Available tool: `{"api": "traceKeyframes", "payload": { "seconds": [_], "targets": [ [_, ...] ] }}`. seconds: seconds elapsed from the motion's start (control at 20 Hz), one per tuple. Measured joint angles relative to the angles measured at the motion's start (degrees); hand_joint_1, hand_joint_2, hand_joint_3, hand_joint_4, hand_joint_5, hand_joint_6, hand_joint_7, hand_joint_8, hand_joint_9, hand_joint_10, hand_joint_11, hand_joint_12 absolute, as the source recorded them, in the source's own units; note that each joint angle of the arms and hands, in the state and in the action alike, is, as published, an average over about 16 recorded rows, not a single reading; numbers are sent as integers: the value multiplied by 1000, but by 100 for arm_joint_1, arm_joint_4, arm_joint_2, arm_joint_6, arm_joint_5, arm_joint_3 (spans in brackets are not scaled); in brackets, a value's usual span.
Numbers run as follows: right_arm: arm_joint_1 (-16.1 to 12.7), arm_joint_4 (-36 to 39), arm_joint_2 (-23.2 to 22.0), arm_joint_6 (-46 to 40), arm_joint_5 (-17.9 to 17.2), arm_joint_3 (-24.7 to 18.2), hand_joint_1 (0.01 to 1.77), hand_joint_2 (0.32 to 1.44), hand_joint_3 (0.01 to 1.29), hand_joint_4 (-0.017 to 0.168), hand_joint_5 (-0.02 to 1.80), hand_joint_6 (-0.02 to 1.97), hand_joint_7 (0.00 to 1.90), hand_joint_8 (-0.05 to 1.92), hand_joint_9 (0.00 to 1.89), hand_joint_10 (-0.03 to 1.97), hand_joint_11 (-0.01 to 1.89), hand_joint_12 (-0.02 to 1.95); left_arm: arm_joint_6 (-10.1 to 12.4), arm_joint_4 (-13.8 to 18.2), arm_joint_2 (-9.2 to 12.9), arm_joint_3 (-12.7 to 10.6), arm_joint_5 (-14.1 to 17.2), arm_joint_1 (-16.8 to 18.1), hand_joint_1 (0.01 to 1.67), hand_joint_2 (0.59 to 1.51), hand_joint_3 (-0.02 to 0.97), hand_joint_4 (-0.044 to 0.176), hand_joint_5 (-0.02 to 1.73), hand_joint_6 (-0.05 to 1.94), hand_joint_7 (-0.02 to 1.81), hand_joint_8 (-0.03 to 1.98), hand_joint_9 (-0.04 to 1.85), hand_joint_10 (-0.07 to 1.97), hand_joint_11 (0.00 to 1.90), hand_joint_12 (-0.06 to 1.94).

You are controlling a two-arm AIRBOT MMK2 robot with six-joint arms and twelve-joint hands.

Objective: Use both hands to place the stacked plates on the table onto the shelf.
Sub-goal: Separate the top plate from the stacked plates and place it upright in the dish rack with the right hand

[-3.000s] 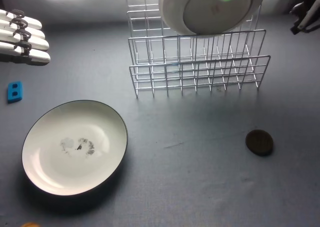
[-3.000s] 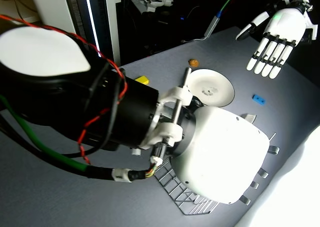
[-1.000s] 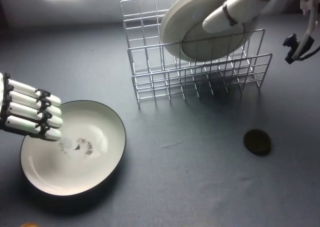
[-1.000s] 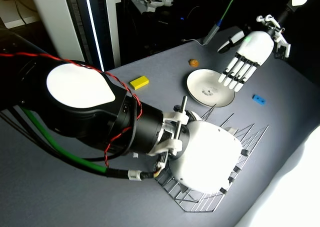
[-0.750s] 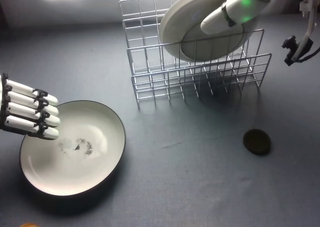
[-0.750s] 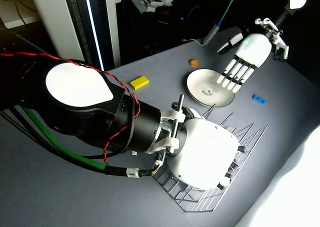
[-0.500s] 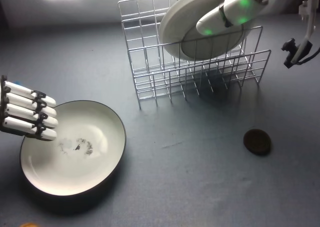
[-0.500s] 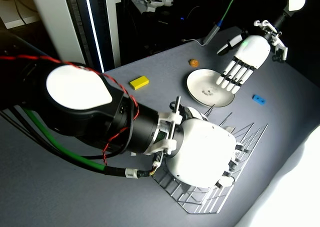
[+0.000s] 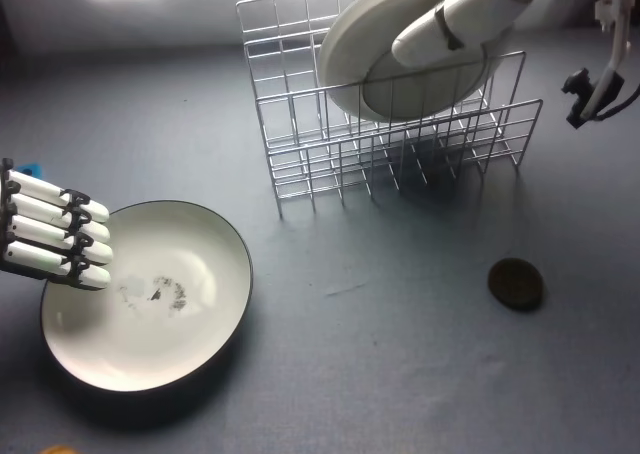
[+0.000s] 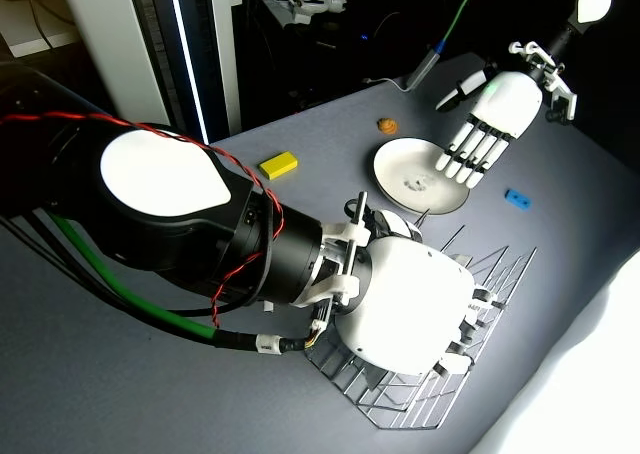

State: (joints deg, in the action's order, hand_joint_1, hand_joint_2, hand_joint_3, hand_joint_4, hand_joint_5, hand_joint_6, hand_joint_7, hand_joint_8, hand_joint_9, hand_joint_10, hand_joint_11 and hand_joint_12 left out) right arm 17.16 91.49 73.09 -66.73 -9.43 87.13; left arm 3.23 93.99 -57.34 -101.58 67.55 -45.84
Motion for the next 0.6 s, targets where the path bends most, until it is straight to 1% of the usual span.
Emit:
{"api": "traceKeyframes", "payload": {
  "seconds": [0.3,0.4,0.5,0.6],
  "targets": [
    [-119,70,-30,44,-54,-10,1046,1033,13,-4,300,684,222,1184,147,1442,56,1747,0,-1,-18,-23,-21,-45,23,1146,15,-1,21,20,18,-4,20,16,17,-8],
    [-186,90,-60,64,-77,-33,1061,1025,13,-4,263,805,159,1359,81,1591,34,1779,0,-3,-24,-31,-28,-54,23,1146,15,0,21,20,18,-4,20,16,17,-9],
    [-267,106,-106,121,-100,-83,1065,1018,13,-3,217,921,110,1464,45,1650,15,1797,0,-6,-31,-44,-35,-61,23,1146,15,0,21,20,18,-4,20,16,17,-11],
    [-373,115,-170,240,-121,-168,1065,1015,13,-2,171,1016,91,1472,32,1651,10,1796,0,-9,-39,-62,-44,-72,23,1146,16,-1,21,20,19,-4,19,14,17,-11]
  ]
}}
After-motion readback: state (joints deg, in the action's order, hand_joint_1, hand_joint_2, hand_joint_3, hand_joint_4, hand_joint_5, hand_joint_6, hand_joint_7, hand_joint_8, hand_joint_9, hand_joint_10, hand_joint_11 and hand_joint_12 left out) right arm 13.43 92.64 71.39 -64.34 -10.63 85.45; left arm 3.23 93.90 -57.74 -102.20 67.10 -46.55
